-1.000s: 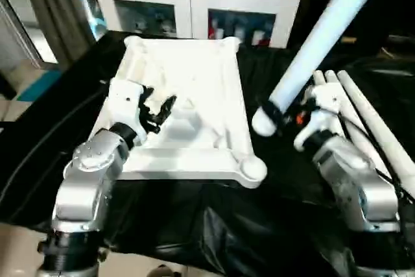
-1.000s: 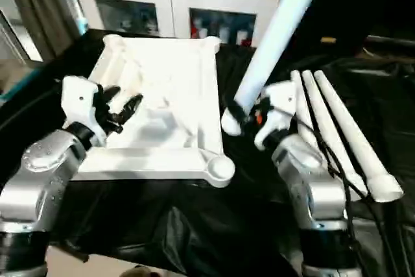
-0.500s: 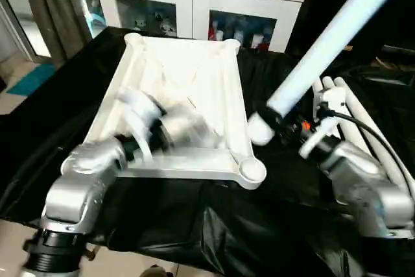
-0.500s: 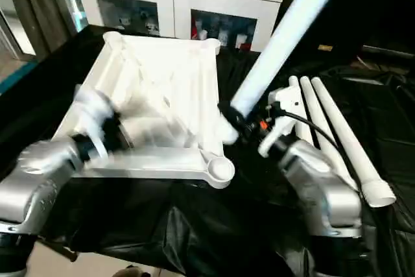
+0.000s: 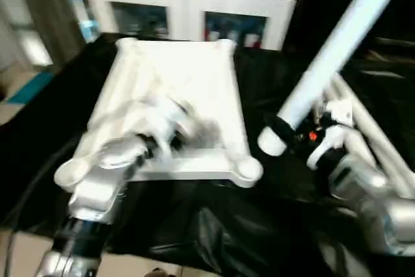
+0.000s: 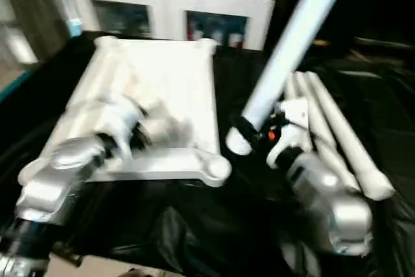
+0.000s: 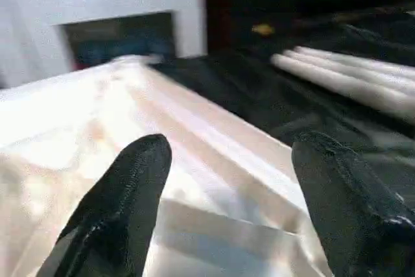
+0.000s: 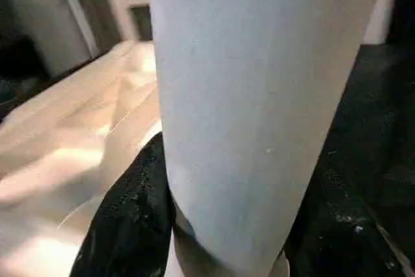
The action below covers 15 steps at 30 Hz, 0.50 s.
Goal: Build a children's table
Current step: Pick table leg
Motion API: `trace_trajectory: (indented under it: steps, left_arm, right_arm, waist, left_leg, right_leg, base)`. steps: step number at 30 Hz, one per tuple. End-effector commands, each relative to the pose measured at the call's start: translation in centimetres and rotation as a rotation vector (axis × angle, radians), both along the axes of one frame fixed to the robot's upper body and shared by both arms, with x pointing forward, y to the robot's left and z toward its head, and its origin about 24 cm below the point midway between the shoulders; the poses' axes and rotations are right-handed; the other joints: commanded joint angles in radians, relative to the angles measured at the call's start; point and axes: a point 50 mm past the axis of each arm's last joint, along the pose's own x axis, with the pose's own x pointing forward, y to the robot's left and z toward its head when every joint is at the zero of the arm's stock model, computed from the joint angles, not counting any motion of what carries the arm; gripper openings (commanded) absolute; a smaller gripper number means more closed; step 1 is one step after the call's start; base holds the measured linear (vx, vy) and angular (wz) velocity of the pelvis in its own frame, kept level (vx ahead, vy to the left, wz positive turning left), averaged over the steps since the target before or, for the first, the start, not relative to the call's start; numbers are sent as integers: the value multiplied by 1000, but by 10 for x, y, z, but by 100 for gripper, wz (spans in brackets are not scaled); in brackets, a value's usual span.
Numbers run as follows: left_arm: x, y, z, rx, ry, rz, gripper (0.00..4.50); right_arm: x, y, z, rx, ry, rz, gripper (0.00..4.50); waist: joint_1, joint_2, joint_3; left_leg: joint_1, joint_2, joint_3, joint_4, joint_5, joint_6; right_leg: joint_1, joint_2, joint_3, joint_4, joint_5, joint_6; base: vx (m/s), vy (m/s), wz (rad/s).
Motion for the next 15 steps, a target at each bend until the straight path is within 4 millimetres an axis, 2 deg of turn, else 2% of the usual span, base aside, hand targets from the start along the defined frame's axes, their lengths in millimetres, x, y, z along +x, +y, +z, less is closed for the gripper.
trace_trajectory:
  steps: [1, 3, 5, 6, 9, 10, 12, 14, 15]
  left_arm:
    - [-5, -2, -2, -29, 12, 13, 343]
    - [-12, -13, -3, -13, -17, -115, 343]
    - [-21, -24, -8, 66, -18, -286, 343]
    - [-24, -28, -11, 113, 2, -378, 343]
    - [-29, -34, -16, 179, 51, -533, 343]
    - [-30, -36, -20, 227, 92, -637, 343]
    - [-29, -36, -21, 250, 108, -669, 343]
    - [-20, -33, -28, 351, 153, -712, 343]
    - [-16, -31, -32, 402, 172, -722, 343]
  right_arm:
    - [4, 8, 6, 7, -14, 33, 188]
    - [3, 14, 10, 4, -27, 80, 188]
    - [2, 16, 13, 0, -36, 131, 188]
    - [1, 17, 13, -9, -34, 157, 188]
    - [1, 16, 15, -14, -34, 212, 188]
    - [0, 14, 15, -13, -22, 254, 188]
    - [-1, 13, 15, -17, -15, 270, 188]
    - [-3, 10, 11, -60, 8, 309, 188]
    - [-4, 9, 9, -80, 18, 322, 188]
  waist:
    - [2, -9, -62]
    - [3, -16, -64]
    - [5, -14, -63]
    - [11, -22, -65]
    - [16, -21, -62]
    - [19, -16, -63]
    - [19, -18, -61]
    - [18, -10, -61]
    - [20, -12, -61]
  left_leg:
    - [9, 44, -15, -80, -156, 21]
    - [9, 47, -16, -81, -142, 29]
    - [10, 47, -16, -82, -140, 34]
    - [12, 48, -16, -82, -134, 40]
    - [14, 47, -12, -83, -132, 34]
    - [15, 48, -12, -84, -131, 32]
    - [18, 47, -11, -84, -140, 28]
    - [15, 45, -13, -85, -158, 13]
    - [18, 44, -12, -85, -167, 11]
  right_leg:
    - [48, -69, 44, -83, -177, -181]
    - [47, -70, 45, -81, -160, -175]
    - [43, -70, 46, -80, -147, -171]
    - [43, -71, 45, -80, -141, -166]
    - [41, -72, 46, -76, -129, -166]
    - [41, -73, 47, -74, -127, -170]
    - [39, -72, 47, -75, -131, -171]
    - [43, -73, 47, -80, -150, -169]
    - [42, -73, 47, -82, -160, -164]
  base:
    - [0, 0, 0]
    - [0, 0, 0]
    - [0, 0, 0]
    - [0, 0, 0]
    - [0, 0, 0]
    - [0, 0, 0]
    - [0, 0, 0]
    - [0, 0, 0]
    - [0, 0, 0]
